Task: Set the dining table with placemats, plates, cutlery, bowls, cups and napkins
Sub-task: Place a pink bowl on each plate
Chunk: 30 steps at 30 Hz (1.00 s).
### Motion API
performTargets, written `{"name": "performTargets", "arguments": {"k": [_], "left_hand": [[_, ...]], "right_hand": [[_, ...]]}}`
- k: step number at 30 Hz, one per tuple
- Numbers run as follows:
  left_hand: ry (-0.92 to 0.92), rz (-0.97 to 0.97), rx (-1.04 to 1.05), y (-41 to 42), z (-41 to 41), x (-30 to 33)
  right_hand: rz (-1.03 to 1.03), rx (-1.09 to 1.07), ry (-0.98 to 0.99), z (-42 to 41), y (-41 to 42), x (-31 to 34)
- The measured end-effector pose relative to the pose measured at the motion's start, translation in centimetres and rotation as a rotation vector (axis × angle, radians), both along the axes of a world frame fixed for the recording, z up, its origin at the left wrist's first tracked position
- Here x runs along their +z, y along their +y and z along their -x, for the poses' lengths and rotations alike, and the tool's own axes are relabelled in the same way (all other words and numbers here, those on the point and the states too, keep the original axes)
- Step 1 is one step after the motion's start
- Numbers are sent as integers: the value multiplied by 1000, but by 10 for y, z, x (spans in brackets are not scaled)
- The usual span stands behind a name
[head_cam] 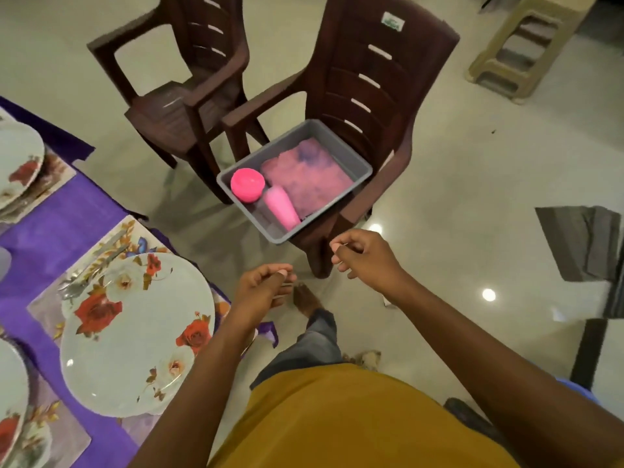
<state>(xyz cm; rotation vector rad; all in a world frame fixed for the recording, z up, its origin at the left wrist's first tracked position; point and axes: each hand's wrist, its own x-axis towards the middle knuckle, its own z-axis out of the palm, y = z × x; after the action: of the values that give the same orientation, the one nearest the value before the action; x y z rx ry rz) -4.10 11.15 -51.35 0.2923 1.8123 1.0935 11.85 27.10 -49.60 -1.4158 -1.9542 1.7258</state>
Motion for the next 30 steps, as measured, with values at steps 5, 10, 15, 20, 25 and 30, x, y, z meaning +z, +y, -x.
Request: {"name": "performTargets", "arguments": {"k": [5,10,15,20,25,30], "left_hand": [[-68,42,106,47,40,-21],[-168,104,173,98,79,-44],[-219,136,245,137,121,-73],[-192,202,332,164,162,-109],[-230,290,416,199,190,-171],[-169,295,571,242,210,-227]], "right_hand": [[2,88,-29,49,46,-3],[48,166,-107,90,95,-12],[87,202,-185,148,142,-38],[46,310,-191,217,185,-78],[130,327,-223,287,226,-149],[124,432,-246,349,253,-215]]}}
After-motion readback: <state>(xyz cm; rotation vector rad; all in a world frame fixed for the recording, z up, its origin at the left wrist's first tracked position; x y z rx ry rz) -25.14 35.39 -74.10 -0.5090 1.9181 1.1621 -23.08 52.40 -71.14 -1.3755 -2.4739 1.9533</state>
